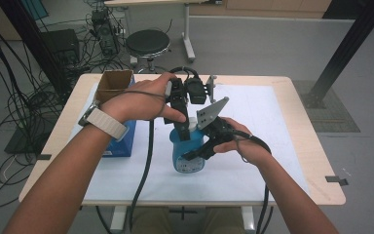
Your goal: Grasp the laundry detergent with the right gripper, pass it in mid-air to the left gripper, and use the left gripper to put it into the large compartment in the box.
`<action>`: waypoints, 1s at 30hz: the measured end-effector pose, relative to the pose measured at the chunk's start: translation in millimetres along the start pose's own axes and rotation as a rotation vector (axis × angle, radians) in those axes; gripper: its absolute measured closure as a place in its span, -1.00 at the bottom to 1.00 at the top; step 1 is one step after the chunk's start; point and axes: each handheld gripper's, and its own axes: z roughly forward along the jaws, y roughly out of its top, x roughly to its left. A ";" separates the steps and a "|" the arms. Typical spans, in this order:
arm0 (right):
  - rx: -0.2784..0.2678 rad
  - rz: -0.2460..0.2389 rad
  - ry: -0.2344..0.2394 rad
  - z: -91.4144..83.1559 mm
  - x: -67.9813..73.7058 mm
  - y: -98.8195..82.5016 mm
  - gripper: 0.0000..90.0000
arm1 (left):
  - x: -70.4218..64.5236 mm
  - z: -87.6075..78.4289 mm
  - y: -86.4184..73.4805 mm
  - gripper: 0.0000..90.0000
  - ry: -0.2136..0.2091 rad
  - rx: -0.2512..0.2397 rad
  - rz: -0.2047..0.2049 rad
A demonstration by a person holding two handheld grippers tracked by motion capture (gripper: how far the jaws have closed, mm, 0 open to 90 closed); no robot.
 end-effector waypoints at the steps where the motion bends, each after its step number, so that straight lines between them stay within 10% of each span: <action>1: -0.001 0.001 -0.001 -0.1 0.1 -0.1 -0.05 | -0.1 0.0 0.3 -0.82 0.000 0.001 -0.001; 30: 0.004 -0.004 -0.001 0.1 0.0 0.9 -0.05 | -1.0 0.1 -0.2 -0.82 0.001 -0.005 -0.002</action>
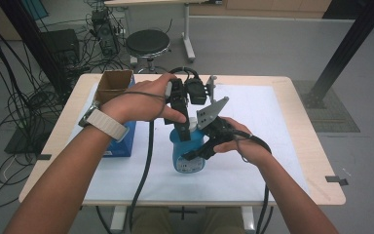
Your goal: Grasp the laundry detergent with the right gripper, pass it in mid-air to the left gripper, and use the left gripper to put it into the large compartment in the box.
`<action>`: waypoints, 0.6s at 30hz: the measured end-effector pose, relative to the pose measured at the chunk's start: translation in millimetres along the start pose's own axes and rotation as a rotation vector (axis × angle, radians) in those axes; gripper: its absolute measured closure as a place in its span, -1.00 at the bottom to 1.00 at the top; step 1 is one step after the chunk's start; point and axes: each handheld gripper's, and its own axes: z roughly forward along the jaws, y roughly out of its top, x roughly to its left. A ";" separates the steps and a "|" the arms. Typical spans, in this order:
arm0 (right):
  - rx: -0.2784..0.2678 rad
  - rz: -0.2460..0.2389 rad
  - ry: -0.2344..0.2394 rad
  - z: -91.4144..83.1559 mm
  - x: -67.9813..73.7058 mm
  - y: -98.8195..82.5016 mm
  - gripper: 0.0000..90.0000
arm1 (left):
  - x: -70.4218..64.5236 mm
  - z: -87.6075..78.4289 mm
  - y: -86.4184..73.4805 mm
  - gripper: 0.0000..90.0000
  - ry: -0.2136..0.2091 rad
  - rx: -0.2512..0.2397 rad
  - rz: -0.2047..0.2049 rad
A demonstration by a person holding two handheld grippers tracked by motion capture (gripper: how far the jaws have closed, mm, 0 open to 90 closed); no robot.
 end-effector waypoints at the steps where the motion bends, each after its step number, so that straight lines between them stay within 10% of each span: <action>1: 0.000 0.001 0.002 0.2 -0.2 0.0 -0.05 | 0.0 0.0 0.0 -0.82 0.000 -0.001 0.000; 18: 0.000 0.004 0.004 0.1 -0.7 1.3 -0.05 | 0.3 1.3 0.2 -0.82 0.005 -0.016 -0.002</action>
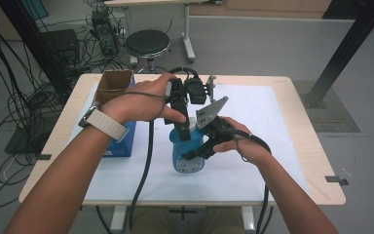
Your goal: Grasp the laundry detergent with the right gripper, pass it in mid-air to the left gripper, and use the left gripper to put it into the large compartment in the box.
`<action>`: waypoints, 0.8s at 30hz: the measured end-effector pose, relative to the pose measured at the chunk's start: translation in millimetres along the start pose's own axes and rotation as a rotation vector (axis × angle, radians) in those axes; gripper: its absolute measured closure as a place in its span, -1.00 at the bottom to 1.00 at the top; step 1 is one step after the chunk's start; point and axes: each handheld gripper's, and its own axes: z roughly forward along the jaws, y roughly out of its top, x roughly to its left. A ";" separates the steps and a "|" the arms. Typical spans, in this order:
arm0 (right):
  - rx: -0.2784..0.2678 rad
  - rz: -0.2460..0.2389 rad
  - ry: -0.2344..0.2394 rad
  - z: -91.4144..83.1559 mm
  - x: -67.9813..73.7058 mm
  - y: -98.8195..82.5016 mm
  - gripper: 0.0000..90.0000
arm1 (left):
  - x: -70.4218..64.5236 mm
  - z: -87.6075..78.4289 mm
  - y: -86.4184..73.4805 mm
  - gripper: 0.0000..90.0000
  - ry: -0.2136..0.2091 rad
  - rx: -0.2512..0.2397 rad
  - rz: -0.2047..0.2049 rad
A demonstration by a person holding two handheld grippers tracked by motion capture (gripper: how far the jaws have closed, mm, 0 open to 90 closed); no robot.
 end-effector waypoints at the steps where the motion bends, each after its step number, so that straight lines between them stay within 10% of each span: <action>1: -0.002 0.002 0.000 -0.1 0.1 0.1 -0.05 | 0.0 0.2 0.6 -0.82 -0.002 0.002 0.001; 24: 0.002 0.021 0.011 -4.7 4.8 4.6 -0.05 | -1.4 10.4 5.5 -0.81 -0.011 0.001 0.018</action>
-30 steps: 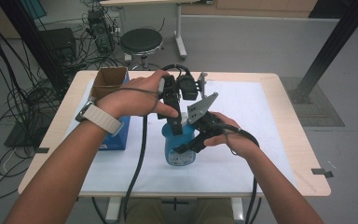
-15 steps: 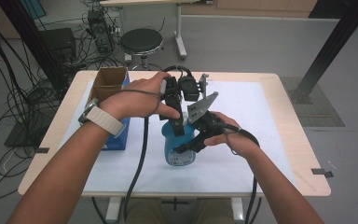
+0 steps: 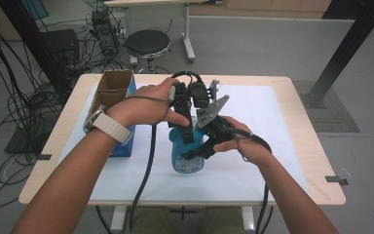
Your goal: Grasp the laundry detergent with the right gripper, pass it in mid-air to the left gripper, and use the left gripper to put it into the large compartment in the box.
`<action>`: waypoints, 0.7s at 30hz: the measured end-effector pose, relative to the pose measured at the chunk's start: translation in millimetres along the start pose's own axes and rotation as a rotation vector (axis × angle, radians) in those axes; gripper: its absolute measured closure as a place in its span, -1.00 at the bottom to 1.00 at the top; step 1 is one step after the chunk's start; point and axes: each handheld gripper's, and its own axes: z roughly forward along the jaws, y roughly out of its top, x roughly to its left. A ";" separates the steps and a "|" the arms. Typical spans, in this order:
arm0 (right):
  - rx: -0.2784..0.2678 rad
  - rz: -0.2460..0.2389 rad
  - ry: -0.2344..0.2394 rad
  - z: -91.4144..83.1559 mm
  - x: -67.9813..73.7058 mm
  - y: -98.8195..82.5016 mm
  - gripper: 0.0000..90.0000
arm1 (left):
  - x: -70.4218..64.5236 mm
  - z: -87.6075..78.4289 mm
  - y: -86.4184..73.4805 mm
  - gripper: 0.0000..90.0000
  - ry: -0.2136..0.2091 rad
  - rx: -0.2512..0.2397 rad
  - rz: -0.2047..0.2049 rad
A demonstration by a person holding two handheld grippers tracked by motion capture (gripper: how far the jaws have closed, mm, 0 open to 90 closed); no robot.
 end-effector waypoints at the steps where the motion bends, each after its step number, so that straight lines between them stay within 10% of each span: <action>1: -0.018 -0.036 -0.013 0.7 -2.1 0.8 -0.05 | -0.2 0.5 0.2 -0.81 0.000 -0.002 0.000; 21: -0.035 -0.039 -0.017 -6.1 1.9 6.8 -0.05 | -3.3 8.0 1.5 -0.78 -0.003 -0.004 0.020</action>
